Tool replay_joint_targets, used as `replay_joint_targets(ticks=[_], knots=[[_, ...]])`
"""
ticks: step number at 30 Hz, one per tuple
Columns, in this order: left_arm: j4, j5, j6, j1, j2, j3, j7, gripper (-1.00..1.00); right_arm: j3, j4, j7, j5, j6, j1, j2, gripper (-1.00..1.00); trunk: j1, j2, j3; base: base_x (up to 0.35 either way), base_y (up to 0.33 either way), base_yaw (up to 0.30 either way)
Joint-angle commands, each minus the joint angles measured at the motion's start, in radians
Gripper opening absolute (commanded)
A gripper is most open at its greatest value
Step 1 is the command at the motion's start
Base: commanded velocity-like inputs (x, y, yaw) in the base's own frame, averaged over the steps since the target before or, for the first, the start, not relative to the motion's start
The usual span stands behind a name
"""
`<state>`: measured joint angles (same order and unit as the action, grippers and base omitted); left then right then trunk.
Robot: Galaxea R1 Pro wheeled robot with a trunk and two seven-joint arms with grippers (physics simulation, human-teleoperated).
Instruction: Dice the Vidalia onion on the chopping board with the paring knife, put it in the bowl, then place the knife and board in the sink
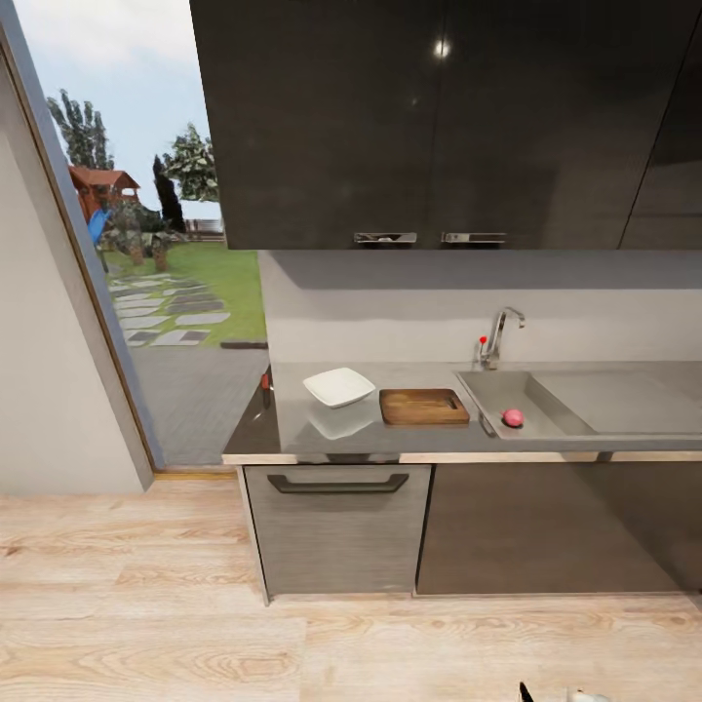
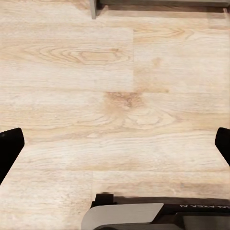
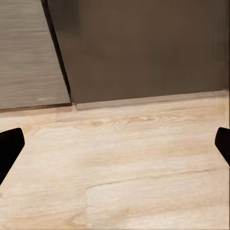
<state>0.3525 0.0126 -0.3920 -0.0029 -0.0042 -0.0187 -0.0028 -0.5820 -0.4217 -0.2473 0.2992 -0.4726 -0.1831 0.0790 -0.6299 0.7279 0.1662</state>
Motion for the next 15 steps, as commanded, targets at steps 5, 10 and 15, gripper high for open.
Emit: replay_joint_targets(ticks=[5, 10, 15], knots=[[0.0, 0.001, -0.002, 0.0, -0.001, -0.001, 0.0, 1.0, 0.019, -0.171, -0.009, 0.006, 0.12, -0.001, -0.037, 1.0, 0.0, 0.001, 0.001, 0.0, 0.0, 0.0], [0.0, 0.001, -0.002, 0.0, -0.002, -0.001, 0.0, 1.0, 0.128, -0.268, -0.004, 0.01, 0.147, -0.001, -0.086, 1.0, 0.0, 0.001, 0.001, 0.0, 0.0, 0.0], [0.0, 0.001, -0.002, 0.0, -0.002, -0.001, 0.0, 1.0, 0.176, -0.368, -0.018, 0.011, 0.139, -0.001, -0.14, 1.0, 0.0, 0.001, 0.001, 0.0, 0.0, 0.0]])
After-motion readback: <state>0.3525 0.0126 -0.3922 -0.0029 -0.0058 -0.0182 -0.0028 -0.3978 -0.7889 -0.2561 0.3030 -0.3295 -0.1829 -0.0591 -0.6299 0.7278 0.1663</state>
